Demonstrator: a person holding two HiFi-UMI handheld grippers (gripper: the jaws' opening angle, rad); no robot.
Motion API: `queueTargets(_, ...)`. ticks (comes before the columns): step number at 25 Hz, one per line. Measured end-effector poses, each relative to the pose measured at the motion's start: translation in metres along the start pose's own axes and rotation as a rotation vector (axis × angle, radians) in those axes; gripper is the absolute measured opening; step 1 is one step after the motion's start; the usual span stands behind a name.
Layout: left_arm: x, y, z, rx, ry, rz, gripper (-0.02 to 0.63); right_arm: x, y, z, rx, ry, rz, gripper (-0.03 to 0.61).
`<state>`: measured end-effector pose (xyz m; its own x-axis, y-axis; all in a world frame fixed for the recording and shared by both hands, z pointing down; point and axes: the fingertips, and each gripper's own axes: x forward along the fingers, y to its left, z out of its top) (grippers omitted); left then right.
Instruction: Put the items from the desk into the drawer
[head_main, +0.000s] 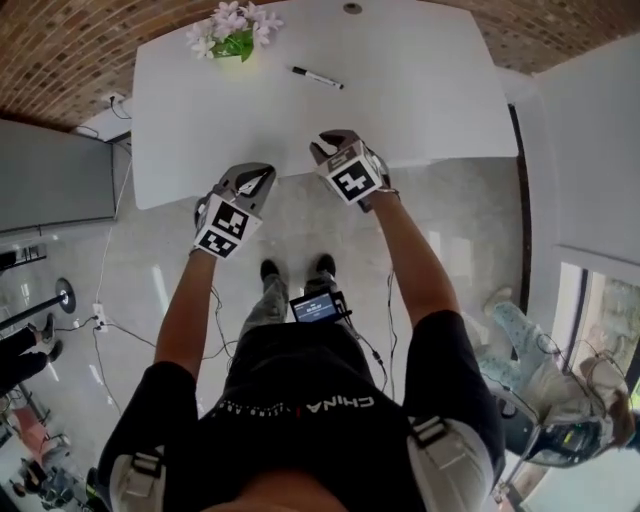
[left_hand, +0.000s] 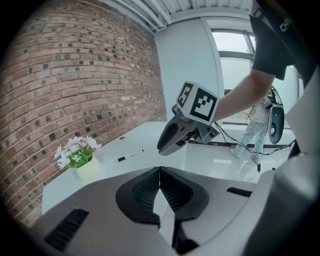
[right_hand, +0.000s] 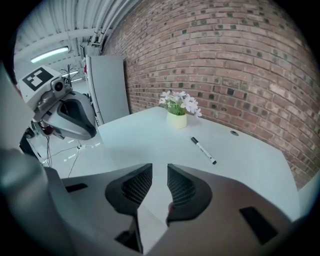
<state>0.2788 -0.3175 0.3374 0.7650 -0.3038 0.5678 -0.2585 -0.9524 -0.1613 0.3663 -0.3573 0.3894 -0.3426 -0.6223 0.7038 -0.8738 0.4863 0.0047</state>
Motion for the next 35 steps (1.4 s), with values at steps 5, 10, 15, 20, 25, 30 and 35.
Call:
queueTargets(5, 0.026, 0.023, -0.006, -0.015, 0.005, 0.002, 0.012, 0.05, -0.05, 0.001, -0.03, 0.024, -0.029, 0.091)
queueTargets(10, 0.043, 0.031, -0.021, -0.028, 0.004, -0.013, 0.012, 0.092, -0.103, -0.001, -0.05, 0.057, -0.083, 0.091)
queueTargets(15, 0.054, 0.034, -0.041, -0.057, 0.012, -0.018, 0.012, 0.118, -0.149, 0.005, -0.051, 0.073, -0.13, 0.091)
queueTargets(20, 0.061, 0.037, -0.062, -0.08, 0.035, -0.017, 0.012, 0.142, -0.174, 0.014, -0.096, 0.1, -0.138, 0.091)
queueTargets(25, 0.056, 0.045, -0.072, -0.104, 0.043, 0.003, 0.012, 0.163, -0.179, 0.005, -0.155, 0.189, -0.1, 0.091)
queueTargets(30, 0.05, 0.053, -0.079, -0.119, 0.048, 0.023, 0.012, 0.163, -0.18, -0.001, -0.132, 0.262, -0.086, 0.084)
queueTargets(35, 0.045, 0.049, -0.081, -0.132, 0.051, 0.028, 0.012, 0.164, -0.178, 0.003, -0.039, 0.195, -0.154, 0.075)
